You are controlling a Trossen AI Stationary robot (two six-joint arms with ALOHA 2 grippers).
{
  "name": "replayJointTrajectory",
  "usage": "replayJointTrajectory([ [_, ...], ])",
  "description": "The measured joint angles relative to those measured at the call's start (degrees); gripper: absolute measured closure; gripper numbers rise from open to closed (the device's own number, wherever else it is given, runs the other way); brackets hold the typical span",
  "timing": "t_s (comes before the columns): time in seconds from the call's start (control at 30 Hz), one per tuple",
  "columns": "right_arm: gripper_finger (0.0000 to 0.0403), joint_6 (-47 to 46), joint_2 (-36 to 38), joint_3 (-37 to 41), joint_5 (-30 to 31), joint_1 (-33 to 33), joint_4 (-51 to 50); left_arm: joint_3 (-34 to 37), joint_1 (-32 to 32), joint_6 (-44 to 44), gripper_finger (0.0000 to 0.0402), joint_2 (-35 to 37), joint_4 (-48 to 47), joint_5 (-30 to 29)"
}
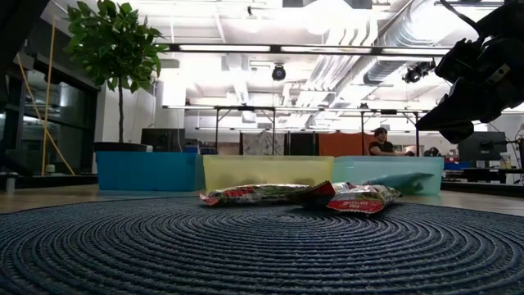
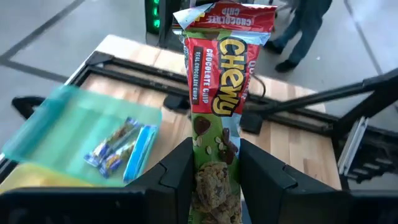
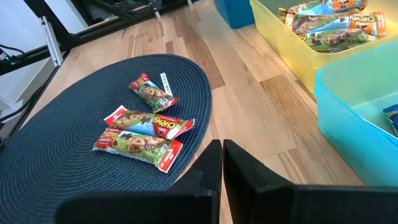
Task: Pick and place Granola Bars by type
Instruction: Put the red granola bar into the blue bin
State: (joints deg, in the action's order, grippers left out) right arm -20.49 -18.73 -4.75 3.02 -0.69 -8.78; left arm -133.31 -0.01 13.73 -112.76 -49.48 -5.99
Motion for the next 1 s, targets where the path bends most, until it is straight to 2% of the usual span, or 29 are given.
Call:
replayJointTrajectory([
  [0.8, 0.0402, 0.0, 0.0, 0.0, 0.0, 0.0, 0.0, 0.1, -0.1, -1.3, 0.0291, 1.6, -0.3, -0.6],
  [1.0, 0.0402, 0.0, 0.0, 0.0, 0.0, 0.0, 0.0, 0.1, -0.9, -2.5, 0.0291, 4.9, 1.8, -0.5],
])
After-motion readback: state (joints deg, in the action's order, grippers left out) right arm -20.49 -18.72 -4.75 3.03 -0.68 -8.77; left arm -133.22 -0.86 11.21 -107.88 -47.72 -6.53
